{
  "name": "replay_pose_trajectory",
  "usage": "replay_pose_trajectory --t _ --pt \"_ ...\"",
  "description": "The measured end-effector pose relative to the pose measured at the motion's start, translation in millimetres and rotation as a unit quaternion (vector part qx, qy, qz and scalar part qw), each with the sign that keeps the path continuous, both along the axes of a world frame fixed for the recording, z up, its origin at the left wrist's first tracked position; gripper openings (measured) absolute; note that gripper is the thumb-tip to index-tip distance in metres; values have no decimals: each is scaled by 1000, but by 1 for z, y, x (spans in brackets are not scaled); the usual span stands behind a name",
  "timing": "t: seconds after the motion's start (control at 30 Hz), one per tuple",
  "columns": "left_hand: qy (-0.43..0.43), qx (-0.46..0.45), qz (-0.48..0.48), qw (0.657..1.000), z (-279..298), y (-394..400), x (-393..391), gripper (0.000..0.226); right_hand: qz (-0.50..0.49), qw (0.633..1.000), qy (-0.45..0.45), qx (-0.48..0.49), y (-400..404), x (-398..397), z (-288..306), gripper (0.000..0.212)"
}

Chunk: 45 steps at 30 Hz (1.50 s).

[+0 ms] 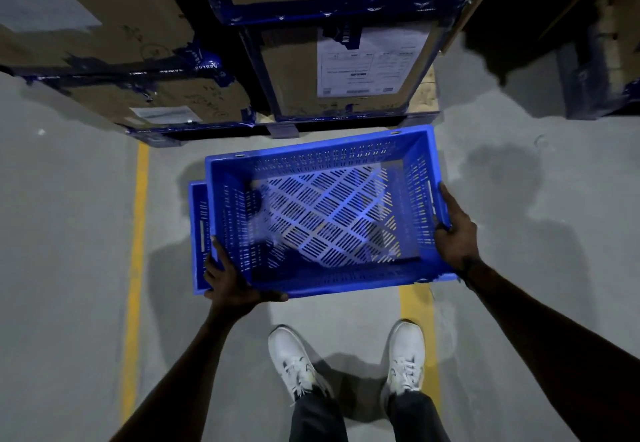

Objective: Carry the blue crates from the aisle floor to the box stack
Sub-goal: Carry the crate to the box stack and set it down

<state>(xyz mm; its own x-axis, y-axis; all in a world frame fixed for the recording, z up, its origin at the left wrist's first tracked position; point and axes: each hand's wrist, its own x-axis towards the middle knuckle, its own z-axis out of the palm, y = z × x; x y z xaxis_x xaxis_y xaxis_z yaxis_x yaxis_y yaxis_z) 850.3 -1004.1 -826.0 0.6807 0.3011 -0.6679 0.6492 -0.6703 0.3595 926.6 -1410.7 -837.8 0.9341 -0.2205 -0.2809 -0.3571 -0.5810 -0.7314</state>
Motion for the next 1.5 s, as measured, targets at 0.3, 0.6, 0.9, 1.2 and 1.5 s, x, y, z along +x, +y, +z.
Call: replay_pose_trajectory --t 0.3,0.6,0.9,1.2,1.5 --pt "2 -1 25 1000 0 26 -3 193 64 997 28 25 21 -4 4 94" --pt "10 -2 25 1000 -1 69 -4 195 121 988 86 44 60 -10 0 131" --pt "16 0 24 1000 2 114 -9 197 161 981 94 42 110 -13 -1 164" --pt "12 21 15 1000 4 130 -12 194 171 979 104 17 131 -14 -6 174" --pt "-24 20 12 999 -19 136 -35 192 193 972 133 1 128 -7 -8 182"
